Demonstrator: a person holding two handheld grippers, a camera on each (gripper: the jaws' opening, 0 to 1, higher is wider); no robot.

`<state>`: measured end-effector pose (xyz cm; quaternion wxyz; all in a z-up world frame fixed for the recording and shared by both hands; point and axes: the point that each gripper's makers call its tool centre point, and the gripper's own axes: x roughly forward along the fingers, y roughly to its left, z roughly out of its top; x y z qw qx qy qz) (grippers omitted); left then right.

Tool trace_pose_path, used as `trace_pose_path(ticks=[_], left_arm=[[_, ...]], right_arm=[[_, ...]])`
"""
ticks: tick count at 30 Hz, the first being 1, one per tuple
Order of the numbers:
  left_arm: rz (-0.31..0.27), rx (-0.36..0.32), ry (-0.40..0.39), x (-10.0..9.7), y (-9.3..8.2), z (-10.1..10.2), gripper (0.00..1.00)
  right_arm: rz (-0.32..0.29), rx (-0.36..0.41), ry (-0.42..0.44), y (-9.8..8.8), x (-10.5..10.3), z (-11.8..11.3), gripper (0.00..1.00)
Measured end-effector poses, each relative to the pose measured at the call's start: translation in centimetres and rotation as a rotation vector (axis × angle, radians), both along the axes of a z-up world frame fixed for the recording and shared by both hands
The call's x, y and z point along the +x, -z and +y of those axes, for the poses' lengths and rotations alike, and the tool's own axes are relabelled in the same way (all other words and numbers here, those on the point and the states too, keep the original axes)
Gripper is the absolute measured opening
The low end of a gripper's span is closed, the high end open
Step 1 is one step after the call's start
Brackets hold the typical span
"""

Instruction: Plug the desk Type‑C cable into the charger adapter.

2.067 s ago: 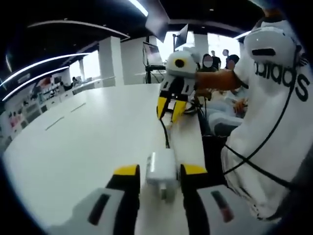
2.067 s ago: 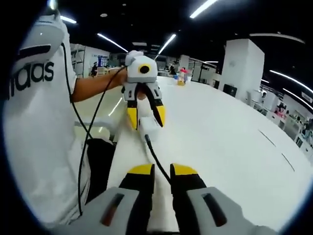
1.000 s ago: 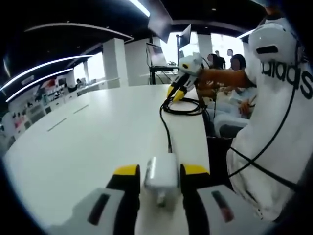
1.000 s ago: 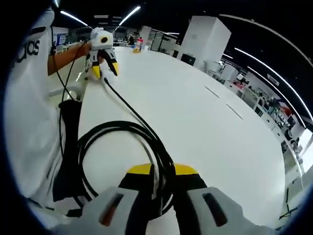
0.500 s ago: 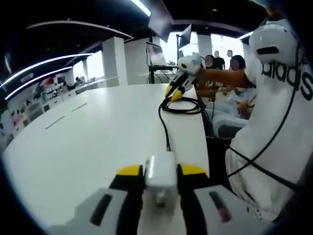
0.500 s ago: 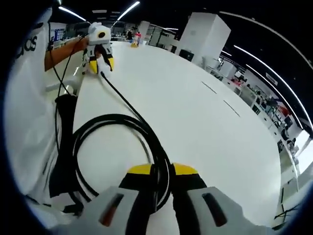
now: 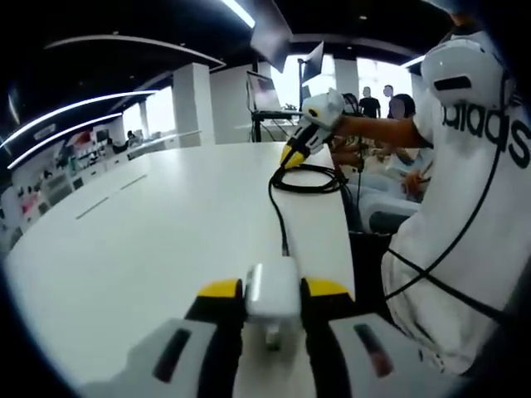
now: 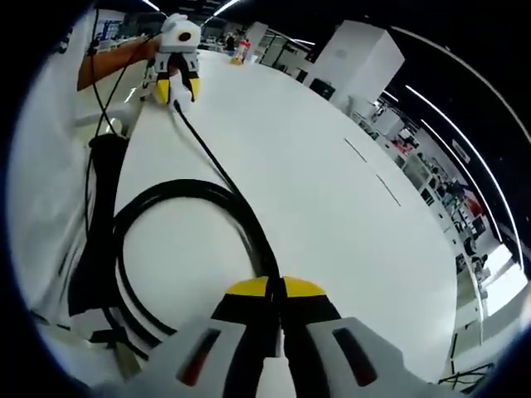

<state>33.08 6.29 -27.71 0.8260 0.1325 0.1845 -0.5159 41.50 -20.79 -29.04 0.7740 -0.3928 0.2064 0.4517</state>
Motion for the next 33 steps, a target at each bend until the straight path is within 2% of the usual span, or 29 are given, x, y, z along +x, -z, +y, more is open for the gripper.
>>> trace_pose_path(ticks=[12, 19, 26, 33], left_arm=[[0.001, 0.005, -0.012, 0.5, 0.0, 0.1, 0.26], [0.004, 0.006, -0.054, 2.0, -0.1, 0.5, 0.26], [-0.009, 0.023, -0.061, 3.0, -0.2, 0.6, 0.26], [-0.019, 0.013, -0.106, 4.6, -0.4, 1.1, 0.26]], right_arm=[[-0.008, -0.014, 0.0, 0.0, 0.2, -0.2, 0.02], [-0.011, -0.001, 0.015, -0.1, 0.5, -0.3, 0.02], [-0.017, 0.009, 0.032, -0.2, 1.2, -0.3, 0.02], [-0.018, 0.033, 0.066, -0.5, 2.5, -0.3, 0.02]])
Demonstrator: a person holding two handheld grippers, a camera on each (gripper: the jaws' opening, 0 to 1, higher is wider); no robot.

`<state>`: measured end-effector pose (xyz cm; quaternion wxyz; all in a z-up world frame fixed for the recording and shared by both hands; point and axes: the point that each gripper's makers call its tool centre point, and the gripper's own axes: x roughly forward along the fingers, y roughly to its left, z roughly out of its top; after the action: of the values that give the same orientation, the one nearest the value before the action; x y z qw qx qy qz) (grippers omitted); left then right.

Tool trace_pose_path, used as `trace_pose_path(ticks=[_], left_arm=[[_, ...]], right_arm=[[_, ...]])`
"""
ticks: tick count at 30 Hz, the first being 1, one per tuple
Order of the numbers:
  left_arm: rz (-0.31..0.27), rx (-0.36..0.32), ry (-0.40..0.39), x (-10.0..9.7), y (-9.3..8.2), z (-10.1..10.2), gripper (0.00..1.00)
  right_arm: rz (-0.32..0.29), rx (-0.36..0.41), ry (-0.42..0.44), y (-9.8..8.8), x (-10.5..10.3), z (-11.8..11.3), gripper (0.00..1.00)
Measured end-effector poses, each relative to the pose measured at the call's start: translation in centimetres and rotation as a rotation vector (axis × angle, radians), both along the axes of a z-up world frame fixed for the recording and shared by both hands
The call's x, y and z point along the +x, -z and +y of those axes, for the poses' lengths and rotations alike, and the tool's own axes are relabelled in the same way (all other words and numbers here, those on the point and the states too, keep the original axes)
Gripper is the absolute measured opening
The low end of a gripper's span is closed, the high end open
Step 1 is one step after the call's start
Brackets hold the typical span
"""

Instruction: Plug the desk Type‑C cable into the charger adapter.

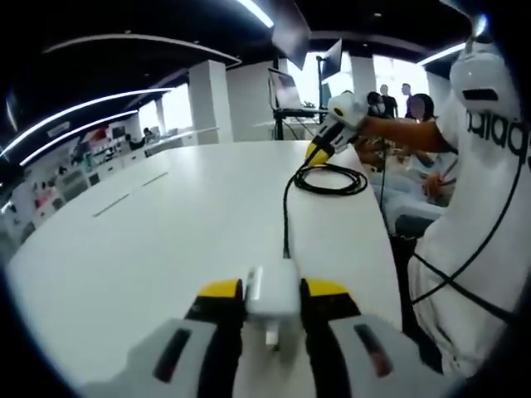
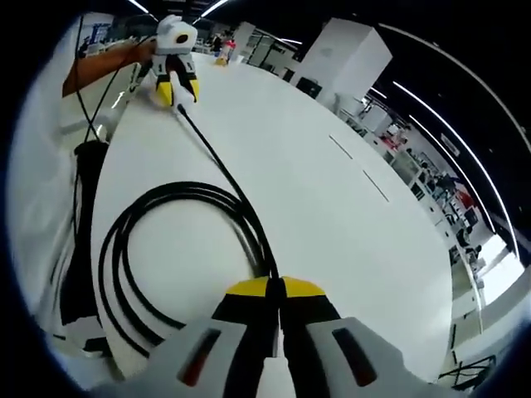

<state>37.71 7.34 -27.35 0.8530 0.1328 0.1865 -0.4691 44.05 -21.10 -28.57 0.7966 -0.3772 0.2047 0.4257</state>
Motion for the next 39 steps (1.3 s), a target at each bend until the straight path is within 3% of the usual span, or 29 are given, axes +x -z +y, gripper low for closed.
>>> trace_pose_path(ticks=[17, 25, 39], left_arm=[[-0.034, 0.001, -0.065, 4.5, -0.8, 0.3, 0.26], [-0.048, -0.005, -0.085, 5.9, -1.2, -1.0, 0.26], [-0.043, -0.014, -0.116, 10.1, -1.3, -0.2, 0.25]], right_arm=[[0.001, 0.032, 0.056, -0.6, 3.0, 1.7, 0.02], [0.011, 0.054, 0.073, -0.7, 4.3, 2.5, 0.02], [0.009, 0.09, 0.111, -0.8, 7.2, 3.2, 0.02]])
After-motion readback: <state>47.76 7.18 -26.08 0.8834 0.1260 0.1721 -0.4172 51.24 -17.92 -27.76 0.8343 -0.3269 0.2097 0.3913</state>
